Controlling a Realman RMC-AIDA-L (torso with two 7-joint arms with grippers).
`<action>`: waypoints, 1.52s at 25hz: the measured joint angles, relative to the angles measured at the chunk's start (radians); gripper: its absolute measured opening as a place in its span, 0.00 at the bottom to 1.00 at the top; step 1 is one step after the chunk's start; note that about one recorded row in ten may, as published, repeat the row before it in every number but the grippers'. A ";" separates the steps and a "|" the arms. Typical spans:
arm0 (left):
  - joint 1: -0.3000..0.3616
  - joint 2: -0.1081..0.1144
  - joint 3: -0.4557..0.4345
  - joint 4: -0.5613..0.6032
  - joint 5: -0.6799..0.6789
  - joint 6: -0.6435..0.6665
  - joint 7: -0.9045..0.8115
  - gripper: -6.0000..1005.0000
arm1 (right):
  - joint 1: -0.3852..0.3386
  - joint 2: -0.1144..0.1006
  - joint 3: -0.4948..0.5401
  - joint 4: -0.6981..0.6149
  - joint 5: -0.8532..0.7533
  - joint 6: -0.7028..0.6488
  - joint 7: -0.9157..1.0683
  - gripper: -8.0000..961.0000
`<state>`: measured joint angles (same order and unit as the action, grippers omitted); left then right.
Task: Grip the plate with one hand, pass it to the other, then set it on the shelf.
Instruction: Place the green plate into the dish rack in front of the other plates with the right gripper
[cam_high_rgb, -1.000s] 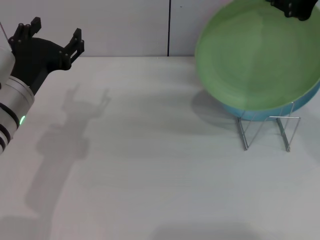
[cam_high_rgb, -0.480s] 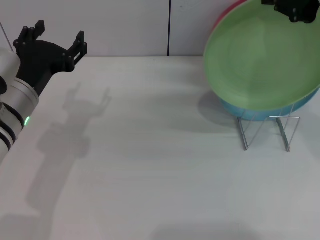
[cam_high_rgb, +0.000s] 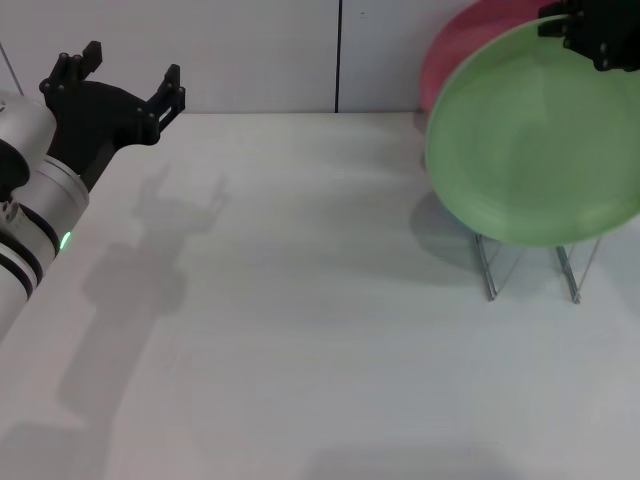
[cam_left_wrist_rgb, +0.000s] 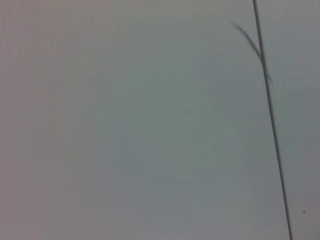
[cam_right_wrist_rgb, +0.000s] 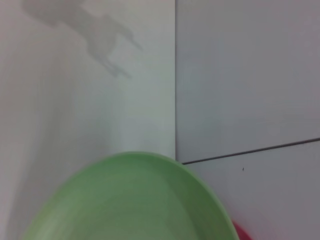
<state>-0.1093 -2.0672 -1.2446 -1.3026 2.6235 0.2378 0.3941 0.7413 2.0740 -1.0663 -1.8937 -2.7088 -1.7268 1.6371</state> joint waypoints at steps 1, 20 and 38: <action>-0.002 0.000 0.001 0.002 0.000 0.000 0.000 0.84 | -0.002 0.001 0.000 0.007 -0.009 0.004 -0.003 0.05; -0.030 -0.002 0.018 0.026 0.000 0.000 -0.001 0.84 | -0.017 0.003 0.012 0.021 -0.024 0.064 -0.027 0.05; -0.054 -0.001 0.031 0.028 0.000 -0.007 -0.002 0.84 | -0.094 0.016 0.009 -0.018 -0.013 0.019 -0.045 0.09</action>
<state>-0.1629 -2.0679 -1.2134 -1.2746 2.6231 0.2310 0.3926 0.6473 2.0903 -1.0571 -1.9113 -2.7220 -1.7079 1.5921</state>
